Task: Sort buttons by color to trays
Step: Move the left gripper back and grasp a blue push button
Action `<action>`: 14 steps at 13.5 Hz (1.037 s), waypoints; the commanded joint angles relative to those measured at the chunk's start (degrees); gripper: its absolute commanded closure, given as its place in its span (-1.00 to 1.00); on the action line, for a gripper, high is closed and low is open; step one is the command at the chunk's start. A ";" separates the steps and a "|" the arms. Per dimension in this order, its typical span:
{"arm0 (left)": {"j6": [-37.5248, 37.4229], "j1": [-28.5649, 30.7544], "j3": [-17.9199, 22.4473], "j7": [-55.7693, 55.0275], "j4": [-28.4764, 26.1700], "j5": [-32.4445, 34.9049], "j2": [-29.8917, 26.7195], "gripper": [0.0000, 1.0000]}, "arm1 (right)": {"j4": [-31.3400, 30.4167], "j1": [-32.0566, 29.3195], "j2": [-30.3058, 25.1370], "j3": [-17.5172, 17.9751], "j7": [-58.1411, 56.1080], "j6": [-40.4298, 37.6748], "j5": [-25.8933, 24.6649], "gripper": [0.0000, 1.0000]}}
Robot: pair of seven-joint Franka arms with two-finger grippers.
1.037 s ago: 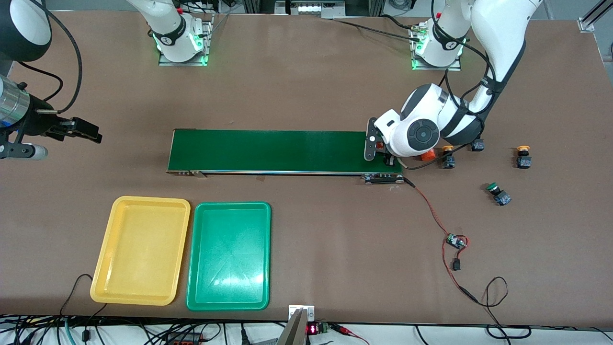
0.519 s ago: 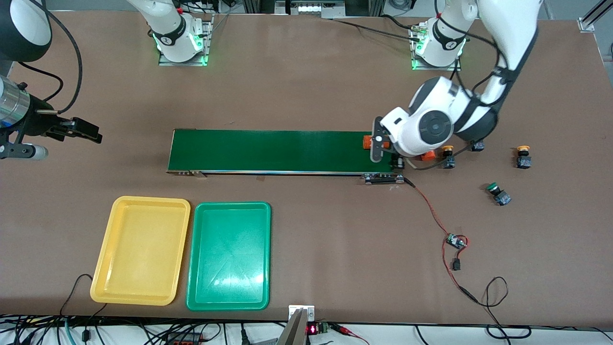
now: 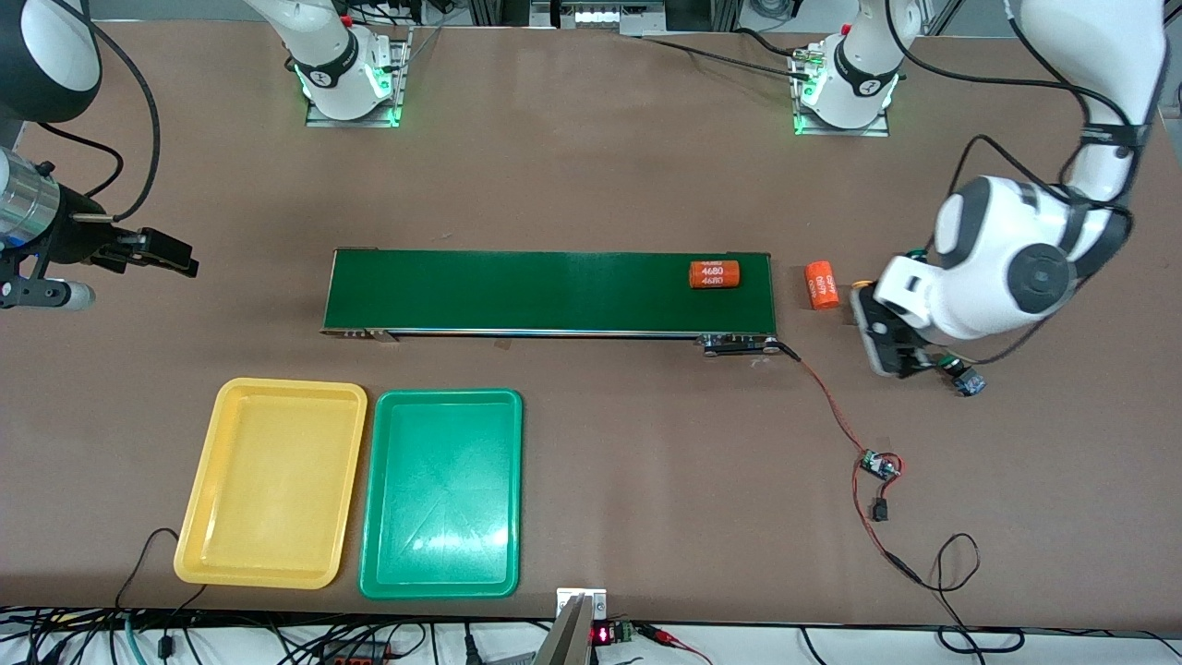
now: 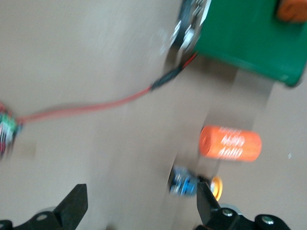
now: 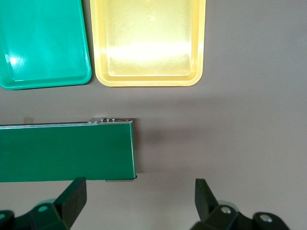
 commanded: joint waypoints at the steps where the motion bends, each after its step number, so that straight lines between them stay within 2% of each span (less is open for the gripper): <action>1: -0.20 -0.48 2.21 -8.68 -0.24 -1.02 0.10 -1.00 | -0.45 -0.45 -0.55 0.26 0.43 0.05 0.58 -1.00; 5: -3.10 0.75 2.30 -34.17 -2.17 -1.11 -0.51 -1.00 | -0.45 -0.45 -0.55 0.26 0.51 0.14 0.58 -1.00; 7: -2.58 1.81 2.30 -42.98 -4.63 -2.33 -0.43 -1.00 | -0.45 -0.45 -0.55 0.26 0.51 0.14 0.58 -1.00; 9: -0.83 3.12 2.30 -46.09 -7.09 -8.03 -0.17 -1.00 | -0.45 -0.45 -0.46 0.26 0.51 0.14 0.58 -1.00; 14: 5.76 3.04 2.30 -48.56 -11.84 -8.76 0.36 -1.00 | -0.45 -0.45 -0.55 0.26 0.42 0.05 0.58 -1.00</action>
